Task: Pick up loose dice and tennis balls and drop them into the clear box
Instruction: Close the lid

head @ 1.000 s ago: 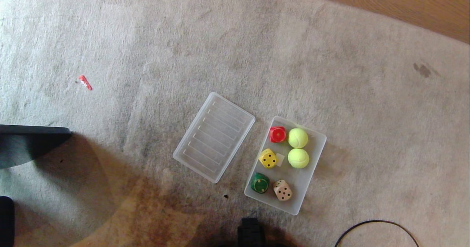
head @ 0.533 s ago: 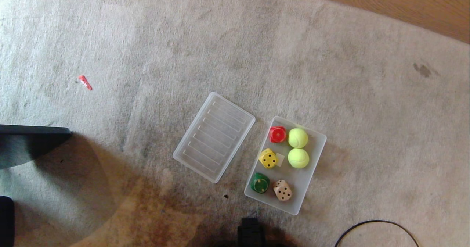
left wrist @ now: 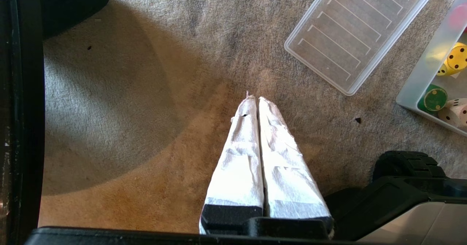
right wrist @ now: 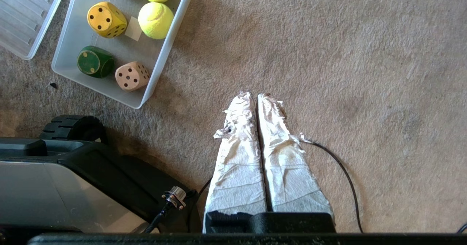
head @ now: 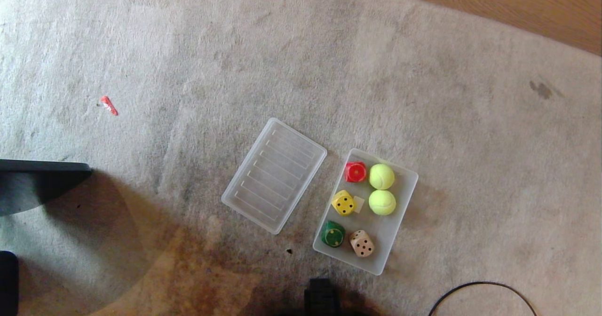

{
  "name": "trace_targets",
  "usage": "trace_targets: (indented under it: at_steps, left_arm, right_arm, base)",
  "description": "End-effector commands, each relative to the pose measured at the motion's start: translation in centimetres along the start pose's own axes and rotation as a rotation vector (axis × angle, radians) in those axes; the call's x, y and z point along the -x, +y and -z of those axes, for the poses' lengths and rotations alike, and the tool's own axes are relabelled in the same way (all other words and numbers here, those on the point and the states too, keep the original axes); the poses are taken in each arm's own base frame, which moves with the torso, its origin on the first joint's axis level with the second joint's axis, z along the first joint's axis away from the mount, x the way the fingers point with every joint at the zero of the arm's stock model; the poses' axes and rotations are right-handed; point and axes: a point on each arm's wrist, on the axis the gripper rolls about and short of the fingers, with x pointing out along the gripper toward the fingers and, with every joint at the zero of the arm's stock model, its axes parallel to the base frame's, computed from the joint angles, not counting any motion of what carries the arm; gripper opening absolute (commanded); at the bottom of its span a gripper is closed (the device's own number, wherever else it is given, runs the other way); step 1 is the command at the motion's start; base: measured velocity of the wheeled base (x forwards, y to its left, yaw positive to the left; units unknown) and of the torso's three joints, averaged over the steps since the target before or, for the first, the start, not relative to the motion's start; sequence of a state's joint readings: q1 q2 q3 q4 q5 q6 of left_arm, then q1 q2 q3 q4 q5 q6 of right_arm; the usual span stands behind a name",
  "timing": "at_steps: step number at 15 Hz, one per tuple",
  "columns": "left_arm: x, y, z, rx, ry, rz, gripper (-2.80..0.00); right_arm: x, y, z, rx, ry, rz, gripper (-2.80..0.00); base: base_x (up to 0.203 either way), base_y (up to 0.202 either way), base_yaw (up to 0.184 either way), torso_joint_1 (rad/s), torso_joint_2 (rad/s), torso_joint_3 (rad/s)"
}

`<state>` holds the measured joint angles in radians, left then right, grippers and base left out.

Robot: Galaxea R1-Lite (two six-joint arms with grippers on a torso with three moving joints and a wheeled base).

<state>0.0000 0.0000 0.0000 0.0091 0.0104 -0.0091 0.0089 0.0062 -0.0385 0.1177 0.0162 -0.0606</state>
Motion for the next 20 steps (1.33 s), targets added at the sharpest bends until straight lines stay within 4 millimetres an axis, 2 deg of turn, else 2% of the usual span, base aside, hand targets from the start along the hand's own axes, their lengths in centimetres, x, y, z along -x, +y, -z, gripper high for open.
trace_targets:
  at_steps: [1,7,17,20]
  left_arm:
    - [0.00,0.00,0.00,0.000,0.000,0.000,-2.80]
    - [-0.01,0.00,0.00,0.002,0.002,0.000,-2.80]
    - [0.00,0.00,0.00,0.002,0.000,0.000,-2.80]
    - [0.00,0.00,0.00,0.000,0.000,0.000,-2.80]
  right_arm:
    - [-0.01,0.00,0.00,0.001,0.002,-0.001,-2.80]
    - [-0.01,0.00,0.00,0.001,0.002,-0.001,-2.80]
    - [-0.01,0.00,0.00,0.001,0.002,-0.001,-2.80]
    - [-0.02,0.00,0.00,0.001,0.003,-0.001,-2.80]
  base:
    - [0.000,0.000,0.000,0.000,0.00,0.000]
    - [0.000,0.000,0.000,0.001,0.00,0.029]
    - [0.000,0.000,0.000,0.001,0.00,0.198]
    - [0.000,0.000,0.000,0.001,0.00,0.049]
